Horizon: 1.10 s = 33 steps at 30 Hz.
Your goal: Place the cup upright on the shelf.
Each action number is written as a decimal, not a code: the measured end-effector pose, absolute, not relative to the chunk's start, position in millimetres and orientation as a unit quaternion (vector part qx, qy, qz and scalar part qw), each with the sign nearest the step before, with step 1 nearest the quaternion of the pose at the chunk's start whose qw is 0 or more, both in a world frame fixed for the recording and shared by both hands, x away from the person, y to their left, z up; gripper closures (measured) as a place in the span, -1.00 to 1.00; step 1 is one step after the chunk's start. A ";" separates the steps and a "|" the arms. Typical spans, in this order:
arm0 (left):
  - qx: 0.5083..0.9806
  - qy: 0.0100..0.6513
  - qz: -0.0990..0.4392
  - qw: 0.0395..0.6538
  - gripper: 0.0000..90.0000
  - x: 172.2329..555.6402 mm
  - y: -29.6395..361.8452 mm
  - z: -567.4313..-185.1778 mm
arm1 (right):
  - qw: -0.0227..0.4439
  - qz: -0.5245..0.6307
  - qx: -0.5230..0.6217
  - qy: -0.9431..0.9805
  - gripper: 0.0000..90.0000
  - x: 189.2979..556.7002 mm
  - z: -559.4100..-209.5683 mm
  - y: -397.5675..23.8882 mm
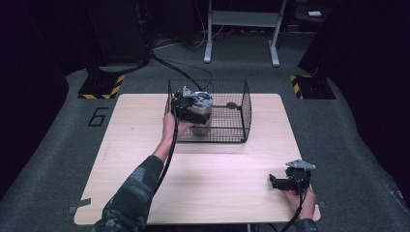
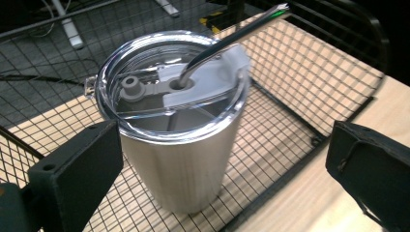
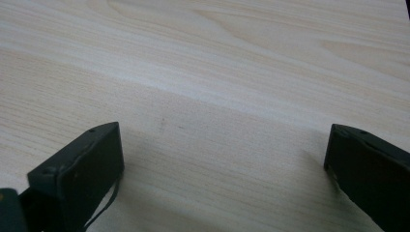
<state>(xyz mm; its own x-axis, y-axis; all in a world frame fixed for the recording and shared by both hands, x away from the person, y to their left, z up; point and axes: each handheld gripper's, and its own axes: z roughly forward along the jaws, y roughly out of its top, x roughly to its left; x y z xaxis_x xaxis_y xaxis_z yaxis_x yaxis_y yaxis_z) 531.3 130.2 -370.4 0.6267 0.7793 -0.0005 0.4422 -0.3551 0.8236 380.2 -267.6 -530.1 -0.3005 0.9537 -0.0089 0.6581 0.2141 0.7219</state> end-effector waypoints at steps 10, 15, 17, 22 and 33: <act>0.806 0.369 0.208 0.414 -1.00 499.8 147.7 -351.9 | 0.236 0.316 0.542 0.742 -1.00 380.2 -530.2 -267.6; 0.804 0.370 0.216 0.412 -1.00 483.5 162.5 -344.1 | 0.236 0.316 0.542 0.742 -1.00 380.3 -530.2 -267.7; 0.806 0.369 0.218 0.409 -1.00 477.0 170.0 -341.5 | 0.236 0.316 0.542 0.742 -1.00 380.3 -530.3 -267.7; 0.804 0.372 0.224 0.406 -1.00 460.7 188.8 -339.8 | 0.234 0.315 0.544 0.742 -1.00 380.1 -530.2 -267.8; 0.786 0.410 0.248 0.391 -1.00 418.9 256.1 -342.6 | 0.233 0.315 0.542 0.744 -1.00 380.5 -530.1 -268.2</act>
